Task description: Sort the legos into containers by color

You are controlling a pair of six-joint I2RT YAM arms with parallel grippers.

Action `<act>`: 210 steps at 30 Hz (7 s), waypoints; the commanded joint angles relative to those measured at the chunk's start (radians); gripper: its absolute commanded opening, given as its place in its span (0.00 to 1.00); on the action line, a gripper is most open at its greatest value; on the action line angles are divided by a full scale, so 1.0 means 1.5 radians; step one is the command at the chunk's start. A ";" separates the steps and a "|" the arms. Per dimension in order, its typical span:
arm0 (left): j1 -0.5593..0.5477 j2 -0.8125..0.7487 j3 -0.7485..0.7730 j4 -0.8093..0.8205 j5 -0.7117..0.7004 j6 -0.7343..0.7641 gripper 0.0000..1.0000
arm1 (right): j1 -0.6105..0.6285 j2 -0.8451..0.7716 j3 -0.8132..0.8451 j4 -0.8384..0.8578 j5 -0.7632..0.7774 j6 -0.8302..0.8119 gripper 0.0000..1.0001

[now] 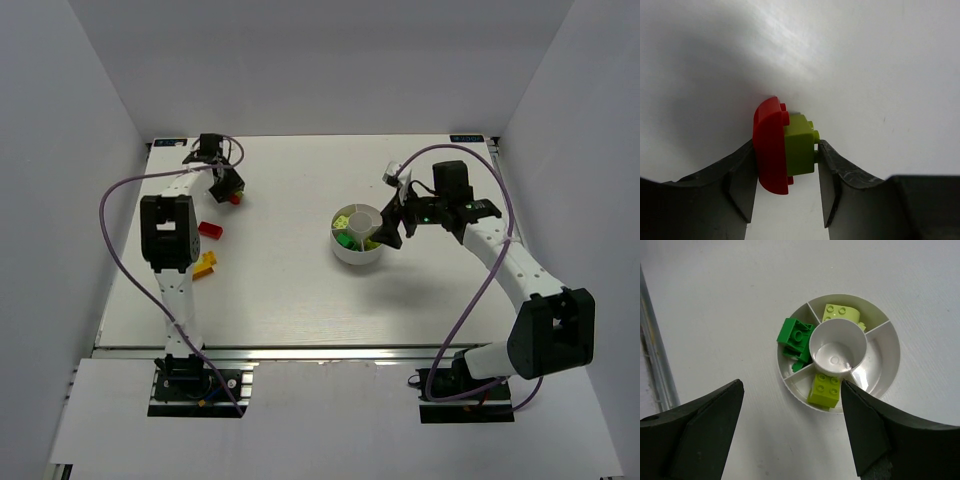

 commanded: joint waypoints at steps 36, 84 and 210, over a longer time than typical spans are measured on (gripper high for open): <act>-0.024 -0.784 -0.769 0.506 0.339 -0.586 0.39 | 0.353 0.124 0.116 0.426 0.307 0.498 0.85; -0.036 -0.834 -0.833 0.543 0.336 -0.635 0.38 | 0.455 0.326 0.272 0.448 0.526 0.553 0.50; -0.258 -0.553 -0.830 1.133 0.523 -0.400 0.00 | 0.101 0.073 -0.028 0.534 -0.095 0.816 0.77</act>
